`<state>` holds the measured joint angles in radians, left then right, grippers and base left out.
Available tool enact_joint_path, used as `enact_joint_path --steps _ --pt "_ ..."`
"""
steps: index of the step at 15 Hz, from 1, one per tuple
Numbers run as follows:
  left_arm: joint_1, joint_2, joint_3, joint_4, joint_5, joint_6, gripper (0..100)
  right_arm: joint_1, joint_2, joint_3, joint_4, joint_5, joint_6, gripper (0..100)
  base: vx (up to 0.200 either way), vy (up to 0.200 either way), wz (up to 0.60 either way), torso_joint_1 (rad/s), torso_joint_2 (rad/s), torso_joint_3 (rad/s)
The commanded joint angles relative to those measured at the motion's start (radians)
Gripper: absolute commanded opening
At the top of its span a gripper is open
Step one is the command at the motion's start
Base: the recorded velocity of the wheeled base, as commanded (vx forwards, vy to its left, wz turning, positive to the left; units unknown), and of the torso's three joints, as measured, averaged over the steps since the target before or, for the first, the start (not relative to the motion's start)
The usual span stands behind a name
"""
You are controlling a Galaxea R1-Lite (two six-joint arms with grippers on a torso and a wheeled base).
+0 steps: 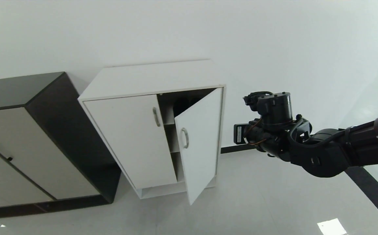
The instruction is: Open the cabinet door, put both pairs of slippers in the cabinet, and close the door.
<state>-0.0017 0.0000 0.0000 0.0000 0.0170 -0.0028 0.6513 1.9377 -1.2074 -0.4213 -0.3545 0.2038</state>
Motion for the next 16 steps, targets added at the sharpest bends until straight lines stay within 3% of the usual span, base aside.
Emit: enact_joint_path --steps 1,7,11,16 --pt "0.0 0.0 0.0 -0.002 0.0 0.0 0 0.001 0.001 0.0 -0.001 -0.001 0.0 0 0.0 0.0 0.6 0.012 0.0 0.002" --pt "0.0 0.0 0.0 -0.002 0.0 0.0 0 -0.024 -0.019 0.071 -0.113 0.022 -0.053 0 0.0 0.0 0.0 0.0 0.0 0.0" --pt "0.0 0.0 0.0 -0.002 0.0 0.0 0 -0.033 -0.017 0.227 -0.306 0.169 -0.115 0 0.0 0.0 0.0 0.0 0.0 0.0" --pt "0.0 0.0 0.0 -0.002 -0.002 0.0 0 -0.07 -0.029 0.379 -0.45 0.393 -0.129 0 0.0 0.0 0.0 0.0 0.0 0.0"
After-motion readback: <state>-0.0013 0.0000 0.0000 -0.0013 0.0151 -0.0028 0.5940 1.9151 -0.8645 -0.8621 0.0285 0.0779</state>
